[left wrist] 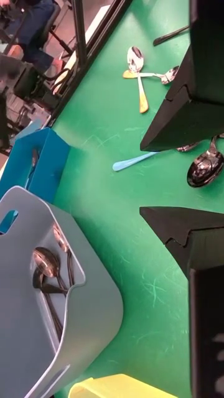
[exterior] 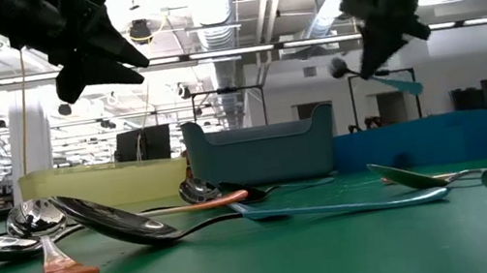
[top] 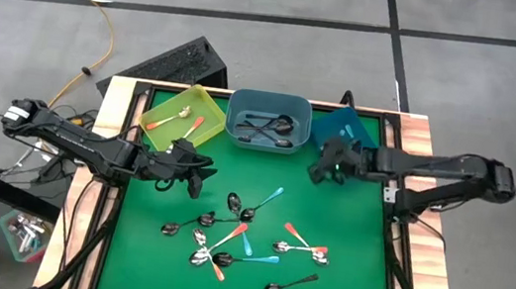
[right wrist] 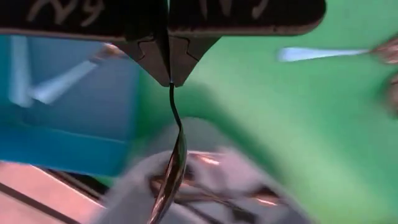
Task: Sort silverware by color (type)
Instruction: Put the blue spoon into the blue bin
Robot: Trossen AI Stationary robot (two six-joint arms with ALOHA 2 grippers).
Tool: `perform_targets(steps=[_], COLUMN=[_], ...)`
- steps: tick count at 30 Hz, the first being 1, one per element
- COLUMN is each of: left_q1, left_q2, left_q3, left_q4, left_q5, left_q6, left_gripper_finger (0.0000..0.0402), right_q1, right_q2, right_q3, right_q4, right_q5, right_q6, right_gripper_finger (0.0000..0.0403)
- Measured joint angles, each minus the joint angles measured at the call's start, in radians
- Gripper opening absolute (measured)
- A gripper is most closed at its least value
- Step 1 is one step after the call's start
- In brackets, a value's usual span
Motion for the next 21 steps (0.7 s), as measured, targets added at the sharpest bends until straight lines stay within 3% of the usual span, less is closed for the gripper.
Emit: perform_targets(steps=[10,21], left_q1=[0.0,0.0], left_q2=[0.0,0.0], left_q3=[0.0,0.0], left_q4=[-0.019,-0.041], left_q5=[-0.001,0.008], left_q6=[-0.006,-0.027], left_gripper_finger=[0.0138,0.0138], right_q1=[-0.276,-0.406], right_q2=[0.124,0.358], right_q3=[0.0,0.0], right_q4=[-0.08,-0.077], right_q5=[0.019,-0.057], right_q6=[-0.052,-0.197], right_gripper_finger=[0.0,0.0001])
